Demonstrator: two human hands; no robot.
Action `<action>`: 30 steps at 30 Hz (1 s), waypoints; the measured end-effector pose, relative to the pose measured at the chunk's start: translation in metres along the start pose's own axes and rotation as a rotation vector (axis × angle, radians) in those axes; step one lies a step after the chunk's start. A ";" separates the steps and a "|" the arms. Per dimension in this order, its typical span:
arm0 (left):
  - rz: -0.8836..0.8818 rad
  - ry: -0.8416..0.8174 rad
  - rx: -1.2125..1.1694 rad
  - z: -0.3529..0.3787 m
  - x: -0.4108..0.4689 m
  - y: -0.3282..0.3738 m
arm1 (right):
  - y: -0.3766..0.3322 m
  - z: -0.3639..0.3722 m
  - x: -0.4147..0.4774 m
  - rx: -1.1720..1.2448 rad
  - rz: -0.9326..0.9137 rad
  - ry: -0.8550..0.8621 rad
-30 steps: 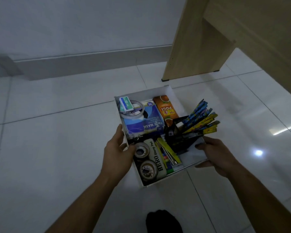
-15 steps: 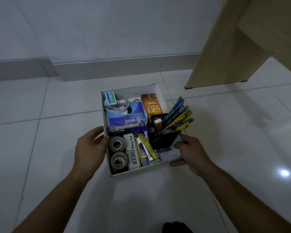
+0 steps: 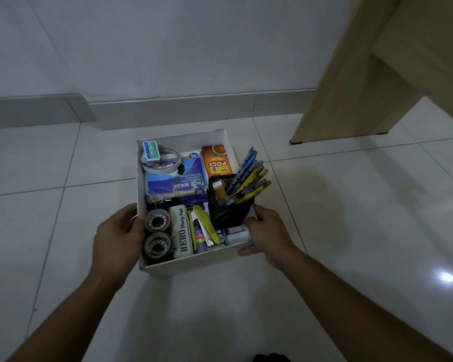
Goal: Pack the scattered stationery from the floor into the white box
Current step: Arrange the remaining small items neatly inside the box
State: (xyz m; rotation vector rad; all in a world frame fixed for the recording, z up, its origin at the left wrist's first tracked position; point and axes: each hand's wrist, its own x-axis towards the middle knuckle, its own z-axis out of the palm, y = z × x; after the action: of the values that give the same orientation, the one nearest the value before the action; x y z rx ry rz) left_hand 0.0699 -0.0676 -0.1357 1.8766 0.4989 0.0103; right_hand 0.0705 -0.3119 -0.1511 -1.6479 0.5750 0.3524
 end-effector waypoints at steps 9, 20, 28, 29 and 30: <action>-0.046 0.090 -0.011 -0.028 0.009 -0.005 | -0.019 0.051 0.005 0.015 0.025 -0.148; 0.110 0.127 0.151 -0.036 0.003 -0.008 | -0.036 0.088 0.009 -0.028 0.046 -0.241; 0.205 0.182 0.355 -0.037 0.004 -0.011 | -0.036 0.101 0.016 -0.080 0.024 -0.302; 0.208 0.187 0.383 -0.036 0.005 -0.012 | -0.035 0.101 0.017 -0.089 0.016 -0.304; 0.200 0.185 0.403 -0.034 0.005 -0.012 | -0.034 0.101 0.018 -0.101 0.010 -0.306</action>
State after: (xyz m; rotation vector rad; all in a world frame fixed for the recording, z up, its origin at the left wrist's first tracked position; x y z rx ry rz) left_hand 0.0619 -0.0321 -0.1356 2.3292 0.4608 0.2334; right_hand 0.1137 -0.2127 -0.1487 -1.6470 0.3392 0.6366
